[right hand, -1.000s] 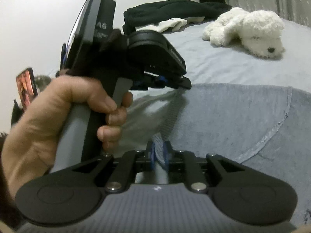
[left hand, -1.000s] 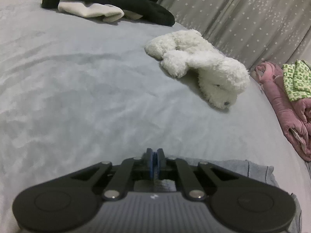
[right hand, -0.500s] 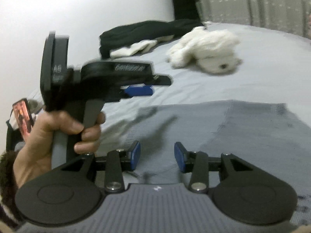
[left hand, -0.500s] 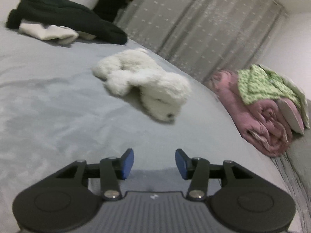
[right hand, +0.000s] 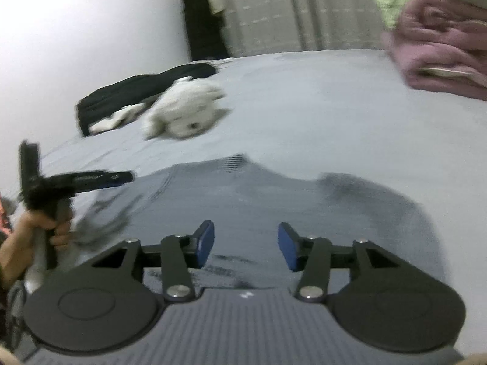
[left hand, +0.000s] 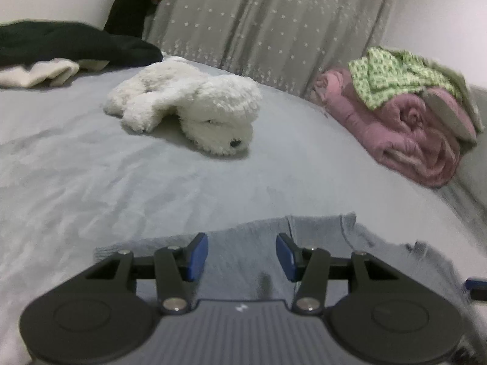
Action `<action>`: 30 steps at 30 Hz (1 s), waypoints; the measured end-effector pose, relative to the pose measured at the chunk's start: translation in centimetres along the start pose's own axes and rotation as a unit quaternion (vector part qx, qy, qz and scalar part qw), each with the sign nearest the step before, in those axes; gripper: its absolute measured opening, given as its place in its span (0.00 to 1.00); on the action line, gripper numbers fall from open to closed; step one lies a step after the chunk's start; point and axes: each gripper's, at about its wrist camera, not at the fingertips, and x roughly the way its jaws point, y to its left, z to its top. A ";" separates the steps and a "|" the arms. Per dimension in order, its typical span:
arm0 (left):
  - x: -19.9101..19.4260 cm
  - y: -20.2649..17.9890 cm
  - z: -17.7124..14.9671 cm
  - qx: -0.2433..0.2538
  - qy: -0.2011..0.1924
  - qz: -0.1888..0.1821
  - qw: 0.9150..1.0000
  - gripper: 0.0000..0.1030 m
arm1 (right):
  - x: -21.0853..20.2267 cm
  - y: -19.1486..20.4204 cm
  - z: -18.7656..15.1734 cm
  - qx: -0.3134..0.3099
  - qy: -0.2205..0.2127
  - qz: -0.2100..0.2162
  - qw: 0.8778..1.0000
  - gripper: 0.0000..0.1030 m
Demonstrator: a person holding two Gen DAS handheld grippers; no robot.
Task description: Fold clothes
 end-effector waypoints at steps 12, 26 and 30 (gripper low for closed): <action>-2.5 -9.7 1.3 0.075 0.055 0.036 0.995 0.49 | -4.3 -14.4 -2.8 0.184 -0.075 -0.034 0.979 0.51; 2.1 -23.8 -3.3 0.058 0.104 -0.089 0.989 0.49 | -3.0 -19.0 -4.7 0.273 -0.014 0.068 0.959 0.50; 4.2 -25.7 -5.6 0.068 0.111 -0.095 0.987 0.49 | -2.8 -19.0 -4.9 0.276 -0.010 0.087 0.957 0.34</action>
